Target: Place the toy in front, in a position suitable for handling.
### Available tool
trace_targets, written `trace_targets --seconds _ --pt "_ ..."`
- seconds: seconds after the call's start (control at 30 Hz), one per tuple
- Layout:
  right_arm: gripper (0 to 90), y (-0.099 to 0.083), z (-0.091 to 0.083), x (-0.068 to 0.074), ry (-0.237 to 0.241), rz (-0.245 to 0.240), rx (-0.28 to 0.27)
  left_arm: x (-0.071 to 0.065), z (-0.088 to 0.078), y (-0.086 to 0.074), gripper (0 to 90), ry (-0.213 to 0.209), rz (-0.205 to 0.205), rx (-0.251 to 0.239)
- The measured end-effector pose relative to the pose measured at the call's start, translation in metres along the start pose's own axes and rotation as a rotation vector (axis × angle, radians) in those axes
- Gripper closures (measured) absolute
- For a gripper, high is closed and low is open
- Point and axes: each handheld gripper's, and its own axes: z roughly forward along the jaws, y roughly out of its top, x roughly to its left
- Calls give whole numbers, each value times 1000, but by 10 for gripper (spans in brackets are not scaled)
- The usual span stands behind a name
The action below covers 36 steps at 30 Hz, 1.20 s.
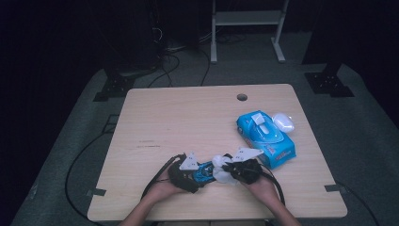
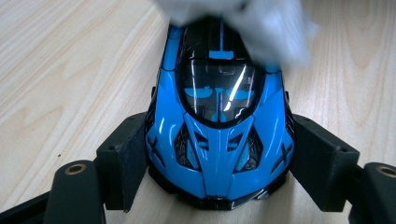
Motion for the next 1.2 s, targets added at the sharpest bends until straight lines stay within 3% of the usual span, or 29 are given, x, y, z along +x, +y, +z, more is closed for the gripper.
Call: trace_targets --seconds 0.07,0.13,0.2,0.27,0.37,0.43,0.47,0.5,0.57,0.7,0.8,0.93,1.0,1.1,1.2 --pt "851 5 5 8 48 -10 -22 0 1 0 257 0 -8 -4" --pt "852 9 9 14 43 -46 -22 0 0 -1 256 -7 -9 -7" --pt "852 10 9 11 51 -35 -13 1 0 -2 255 -11 -9 -9" --pt "852 8 6 6 15 -25 -1 1 0 -1 255 -8 -7 -12" --pt "852 6 6 5 13 -4 -12 1 1 -1 258 -9 -3 -13" --pt "852 10 11 11 66 7 -33 0 2 1 257 -5 -4 -11" --pt "852 10 11 11 66 7 -33 0 2 1 257 -5 -4 -11" --pt "851 15 20 21 90 -33 -26 0 2 0 257 -6 -6 -10" --pt "852 18 22 25 92 -62 -15 1 0 -1 255 -11 -2 -7" --pt "852 15 14 16 64 -36 -6 2 0 -3 237 -21 -8 -4" --pt "852 16 15 17 61 -35 -7 2 0 -1 259 -19 -10 -13" --pt "852 22 33 33 137 -54 0 -1 1 0 259 -7 -6 -6" --pt "852 24 38 40 140 -89 13 1 0 -1 258 -15 -2 -6" --pt "852 24 30 33 117 -96 24 1 0 -3 234 -20 -9 -1" --pt "852 22 23 20 115 -45 17 1 0 -4 231 -22 -2 -1"
